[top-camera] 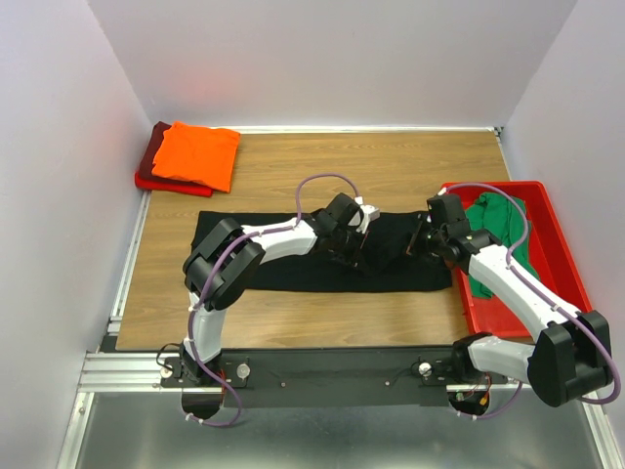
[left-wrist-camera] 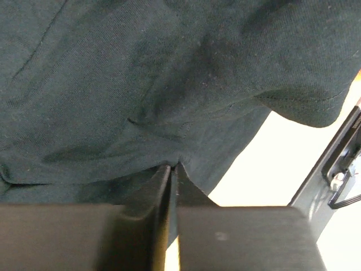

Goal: Fold and stack the t-shirts
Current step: Fold the tshirt

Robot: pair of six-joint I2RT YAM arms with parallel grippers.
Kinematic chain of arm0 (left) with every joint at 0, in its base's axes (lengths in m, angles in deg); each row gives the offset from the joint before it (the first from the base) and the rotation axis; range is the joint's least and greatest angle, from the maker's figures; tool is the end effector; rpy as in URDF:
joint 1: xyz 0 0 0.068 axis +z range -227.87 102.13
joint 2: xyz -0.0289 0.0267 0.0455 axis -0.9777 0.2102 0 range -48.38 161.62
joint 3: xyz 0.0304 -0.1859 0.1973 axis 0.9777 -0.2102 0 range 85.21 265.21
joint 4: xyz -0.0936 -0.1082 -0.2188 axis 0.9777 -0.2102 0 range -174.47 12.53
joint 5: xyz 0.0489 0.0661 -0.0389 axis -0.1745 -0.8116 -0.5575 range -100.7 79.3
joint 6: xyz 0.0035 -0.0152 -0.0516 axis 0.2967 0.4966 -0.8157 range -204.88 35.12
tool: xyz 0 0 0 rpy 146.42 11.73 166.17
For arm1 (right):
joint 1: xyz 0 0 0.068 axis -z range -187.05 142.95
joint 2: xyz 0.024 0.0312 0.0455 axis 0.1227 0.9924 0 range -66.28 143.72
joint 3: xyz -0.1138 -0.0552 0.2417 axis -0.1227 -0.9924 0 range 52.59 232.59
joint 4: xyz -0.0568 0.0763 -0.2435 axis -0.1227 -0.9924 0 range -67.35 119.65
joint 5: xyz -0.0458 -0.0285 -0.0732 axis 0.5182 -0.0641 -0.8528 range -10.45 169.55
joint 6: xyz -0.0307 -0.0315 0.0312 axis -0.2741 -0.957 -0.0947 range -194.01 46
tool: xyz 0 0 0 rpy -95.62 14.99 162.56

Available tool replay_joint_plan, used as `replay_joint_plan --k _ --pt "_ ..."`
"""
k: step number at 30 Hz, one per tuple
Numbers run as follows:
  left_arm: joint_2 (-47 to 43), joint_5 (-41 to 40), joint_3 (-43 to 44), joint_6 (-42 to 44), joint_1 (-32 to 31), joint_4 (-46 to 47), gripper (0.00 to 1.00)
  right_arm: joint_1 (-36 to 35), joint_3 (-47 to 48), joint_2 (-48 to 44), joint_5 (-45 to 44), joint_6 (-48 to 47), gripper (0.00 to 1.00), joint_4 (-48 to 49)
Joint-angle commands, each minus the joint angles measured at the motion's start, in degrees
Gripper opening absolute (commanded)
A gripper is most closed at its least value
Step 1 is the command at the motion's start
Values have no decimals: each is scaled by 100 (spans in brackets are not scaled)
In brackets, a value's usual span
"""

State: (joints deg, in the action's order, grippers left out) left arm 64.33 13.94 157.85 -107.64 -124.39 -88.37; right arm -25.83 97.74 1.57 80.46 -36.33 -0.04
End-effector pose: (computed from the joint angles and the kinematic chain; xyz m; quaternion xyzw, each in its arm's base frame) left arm 0.2747 -0.3114 0.1626 0.2593 0.8864 -0.3510 0.1542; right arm 0.2238 0.0766 0.2320 0.1529 0.9342 0.1590 0.2805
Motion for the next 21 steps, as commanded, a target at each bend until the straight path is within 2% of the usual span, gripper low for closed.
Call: replay_joint_plan --k 1,2,12,21 --pt "-81 -135 110 -17 -41 -123 3 -37 -6 -53 15 21 0 -89" --pt "-117 -161 101 -26 -41 -158 0 -37 -6 -62 15 12 0 -89" --pt "-776 -250 -145 -26 20 -334 0 -37 -58 -255 6 3 0 -133" --pt "-1373 -355 -725 61 231 -536 0 -64 -129 -431 164 4 0 -265"
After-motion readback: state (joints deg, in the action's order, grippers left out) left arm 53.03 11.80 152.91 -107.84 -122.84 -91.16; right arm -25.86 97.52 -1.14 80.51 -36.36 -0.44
